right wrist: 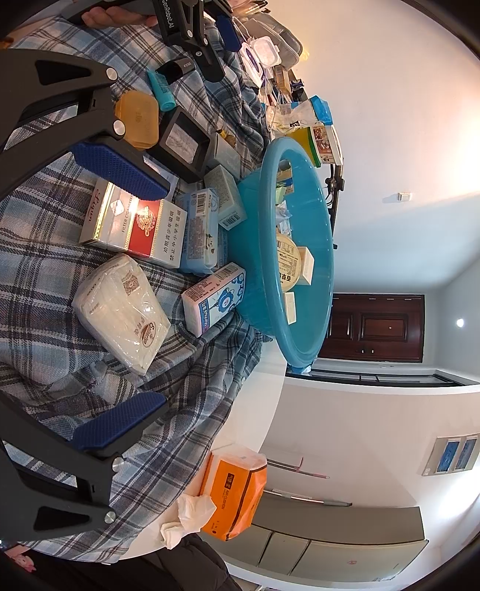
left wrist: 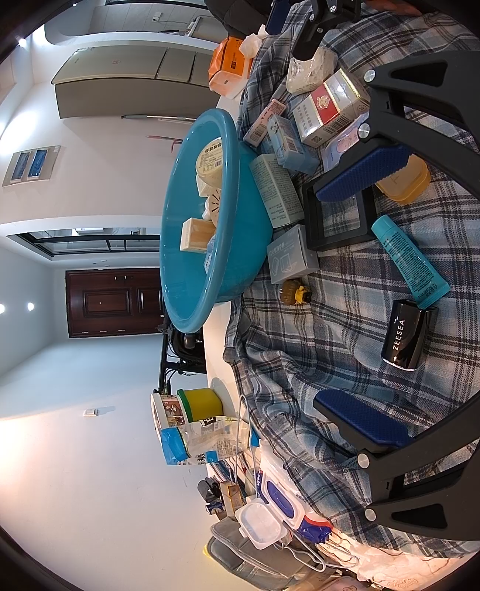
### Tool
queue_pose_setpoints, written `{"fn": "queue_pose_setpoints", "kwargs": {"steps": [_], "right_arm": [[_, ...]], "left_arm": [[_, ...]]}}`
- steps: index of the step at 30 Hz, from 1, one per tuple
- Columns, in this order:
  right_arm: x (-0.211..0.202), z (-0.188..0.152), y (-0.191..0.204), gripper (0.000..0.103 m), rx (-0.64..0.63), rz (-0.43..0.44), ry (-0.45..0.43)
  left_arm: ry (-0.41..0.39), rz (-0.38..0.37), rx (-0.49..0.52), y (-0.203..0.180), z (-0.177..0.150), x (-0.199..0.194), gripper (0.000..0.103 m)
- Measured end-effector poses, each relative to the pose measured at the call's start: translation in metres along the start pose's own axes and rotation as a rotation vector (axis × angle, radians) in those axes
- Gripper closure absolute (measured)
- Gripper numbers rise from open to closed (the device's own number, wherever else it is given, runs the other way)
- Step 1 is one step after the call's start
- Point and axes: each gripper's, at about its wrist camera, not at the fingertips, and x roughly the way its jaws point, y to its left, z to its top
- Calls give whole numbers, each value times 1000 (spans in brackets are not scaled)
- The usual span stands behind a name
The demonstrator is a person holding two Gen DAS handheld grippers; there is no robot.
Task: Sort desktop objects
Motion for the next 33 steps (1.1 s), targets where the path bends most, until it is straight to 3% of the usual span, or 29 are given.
{"fn": "queue_pose_setpoints", "kwargs": {"steps": [33], "right_arm": [[12, 0, -2, 0, 13, 43, 64]], "left_arm": [[32, -23, -24, 4, 0, 6, 0]]}}
